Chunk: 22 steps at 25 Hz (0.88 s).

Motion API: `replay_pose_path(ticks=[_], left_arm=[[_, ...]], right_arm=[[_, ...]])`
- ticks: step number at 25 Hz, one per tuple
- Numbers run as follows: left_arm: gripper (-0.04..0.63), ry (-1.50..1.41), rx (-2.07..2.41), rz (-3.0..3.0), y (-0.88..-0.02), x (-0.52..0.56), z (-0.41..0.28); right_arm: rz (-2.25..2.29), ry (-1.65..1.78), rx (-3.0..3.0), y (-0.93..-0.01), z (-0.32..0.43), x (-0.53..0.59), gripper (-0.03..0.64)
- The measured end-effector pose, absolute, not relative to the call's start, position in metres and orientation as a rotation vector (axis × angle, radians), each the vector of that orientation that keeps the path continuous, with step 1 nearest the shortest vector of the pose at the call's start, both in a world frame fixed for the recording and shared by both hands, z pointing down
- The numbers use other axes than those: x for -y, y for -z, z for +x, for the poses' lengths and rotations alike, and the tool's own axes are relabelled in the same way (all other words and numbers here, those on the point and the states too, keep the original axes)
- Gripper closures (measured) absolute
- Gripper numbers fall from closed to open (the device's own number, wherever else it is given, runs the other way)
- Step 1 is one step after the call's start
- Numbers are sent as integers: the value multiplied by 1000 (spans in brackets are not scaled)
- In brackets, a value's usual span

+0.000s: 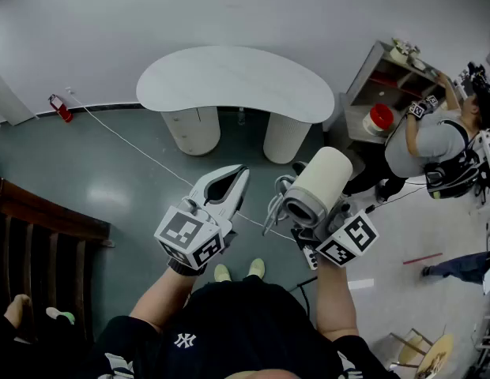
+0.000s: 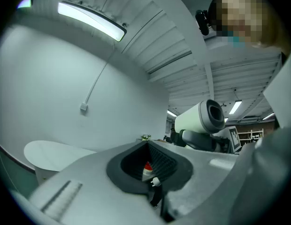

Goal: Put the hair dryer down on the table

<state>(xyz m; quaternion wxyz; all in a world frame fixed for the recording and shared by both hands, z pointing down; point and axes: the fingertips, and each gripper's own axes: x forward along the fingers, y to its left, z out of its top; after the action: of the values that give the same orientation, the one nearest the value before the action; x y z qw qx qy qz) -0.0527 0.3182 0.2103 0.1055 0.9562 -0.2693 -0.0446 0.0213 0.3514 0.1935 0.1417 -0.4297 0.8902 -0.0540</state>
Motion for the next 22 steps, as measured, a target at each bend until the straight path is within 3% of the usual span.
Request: replay_pose_path(ticks=[22], left_arm=[[595,118,789,2809,-220,-329,-42]], right_arm=[[-1322,63,-2590,-204,36,-356,433]])
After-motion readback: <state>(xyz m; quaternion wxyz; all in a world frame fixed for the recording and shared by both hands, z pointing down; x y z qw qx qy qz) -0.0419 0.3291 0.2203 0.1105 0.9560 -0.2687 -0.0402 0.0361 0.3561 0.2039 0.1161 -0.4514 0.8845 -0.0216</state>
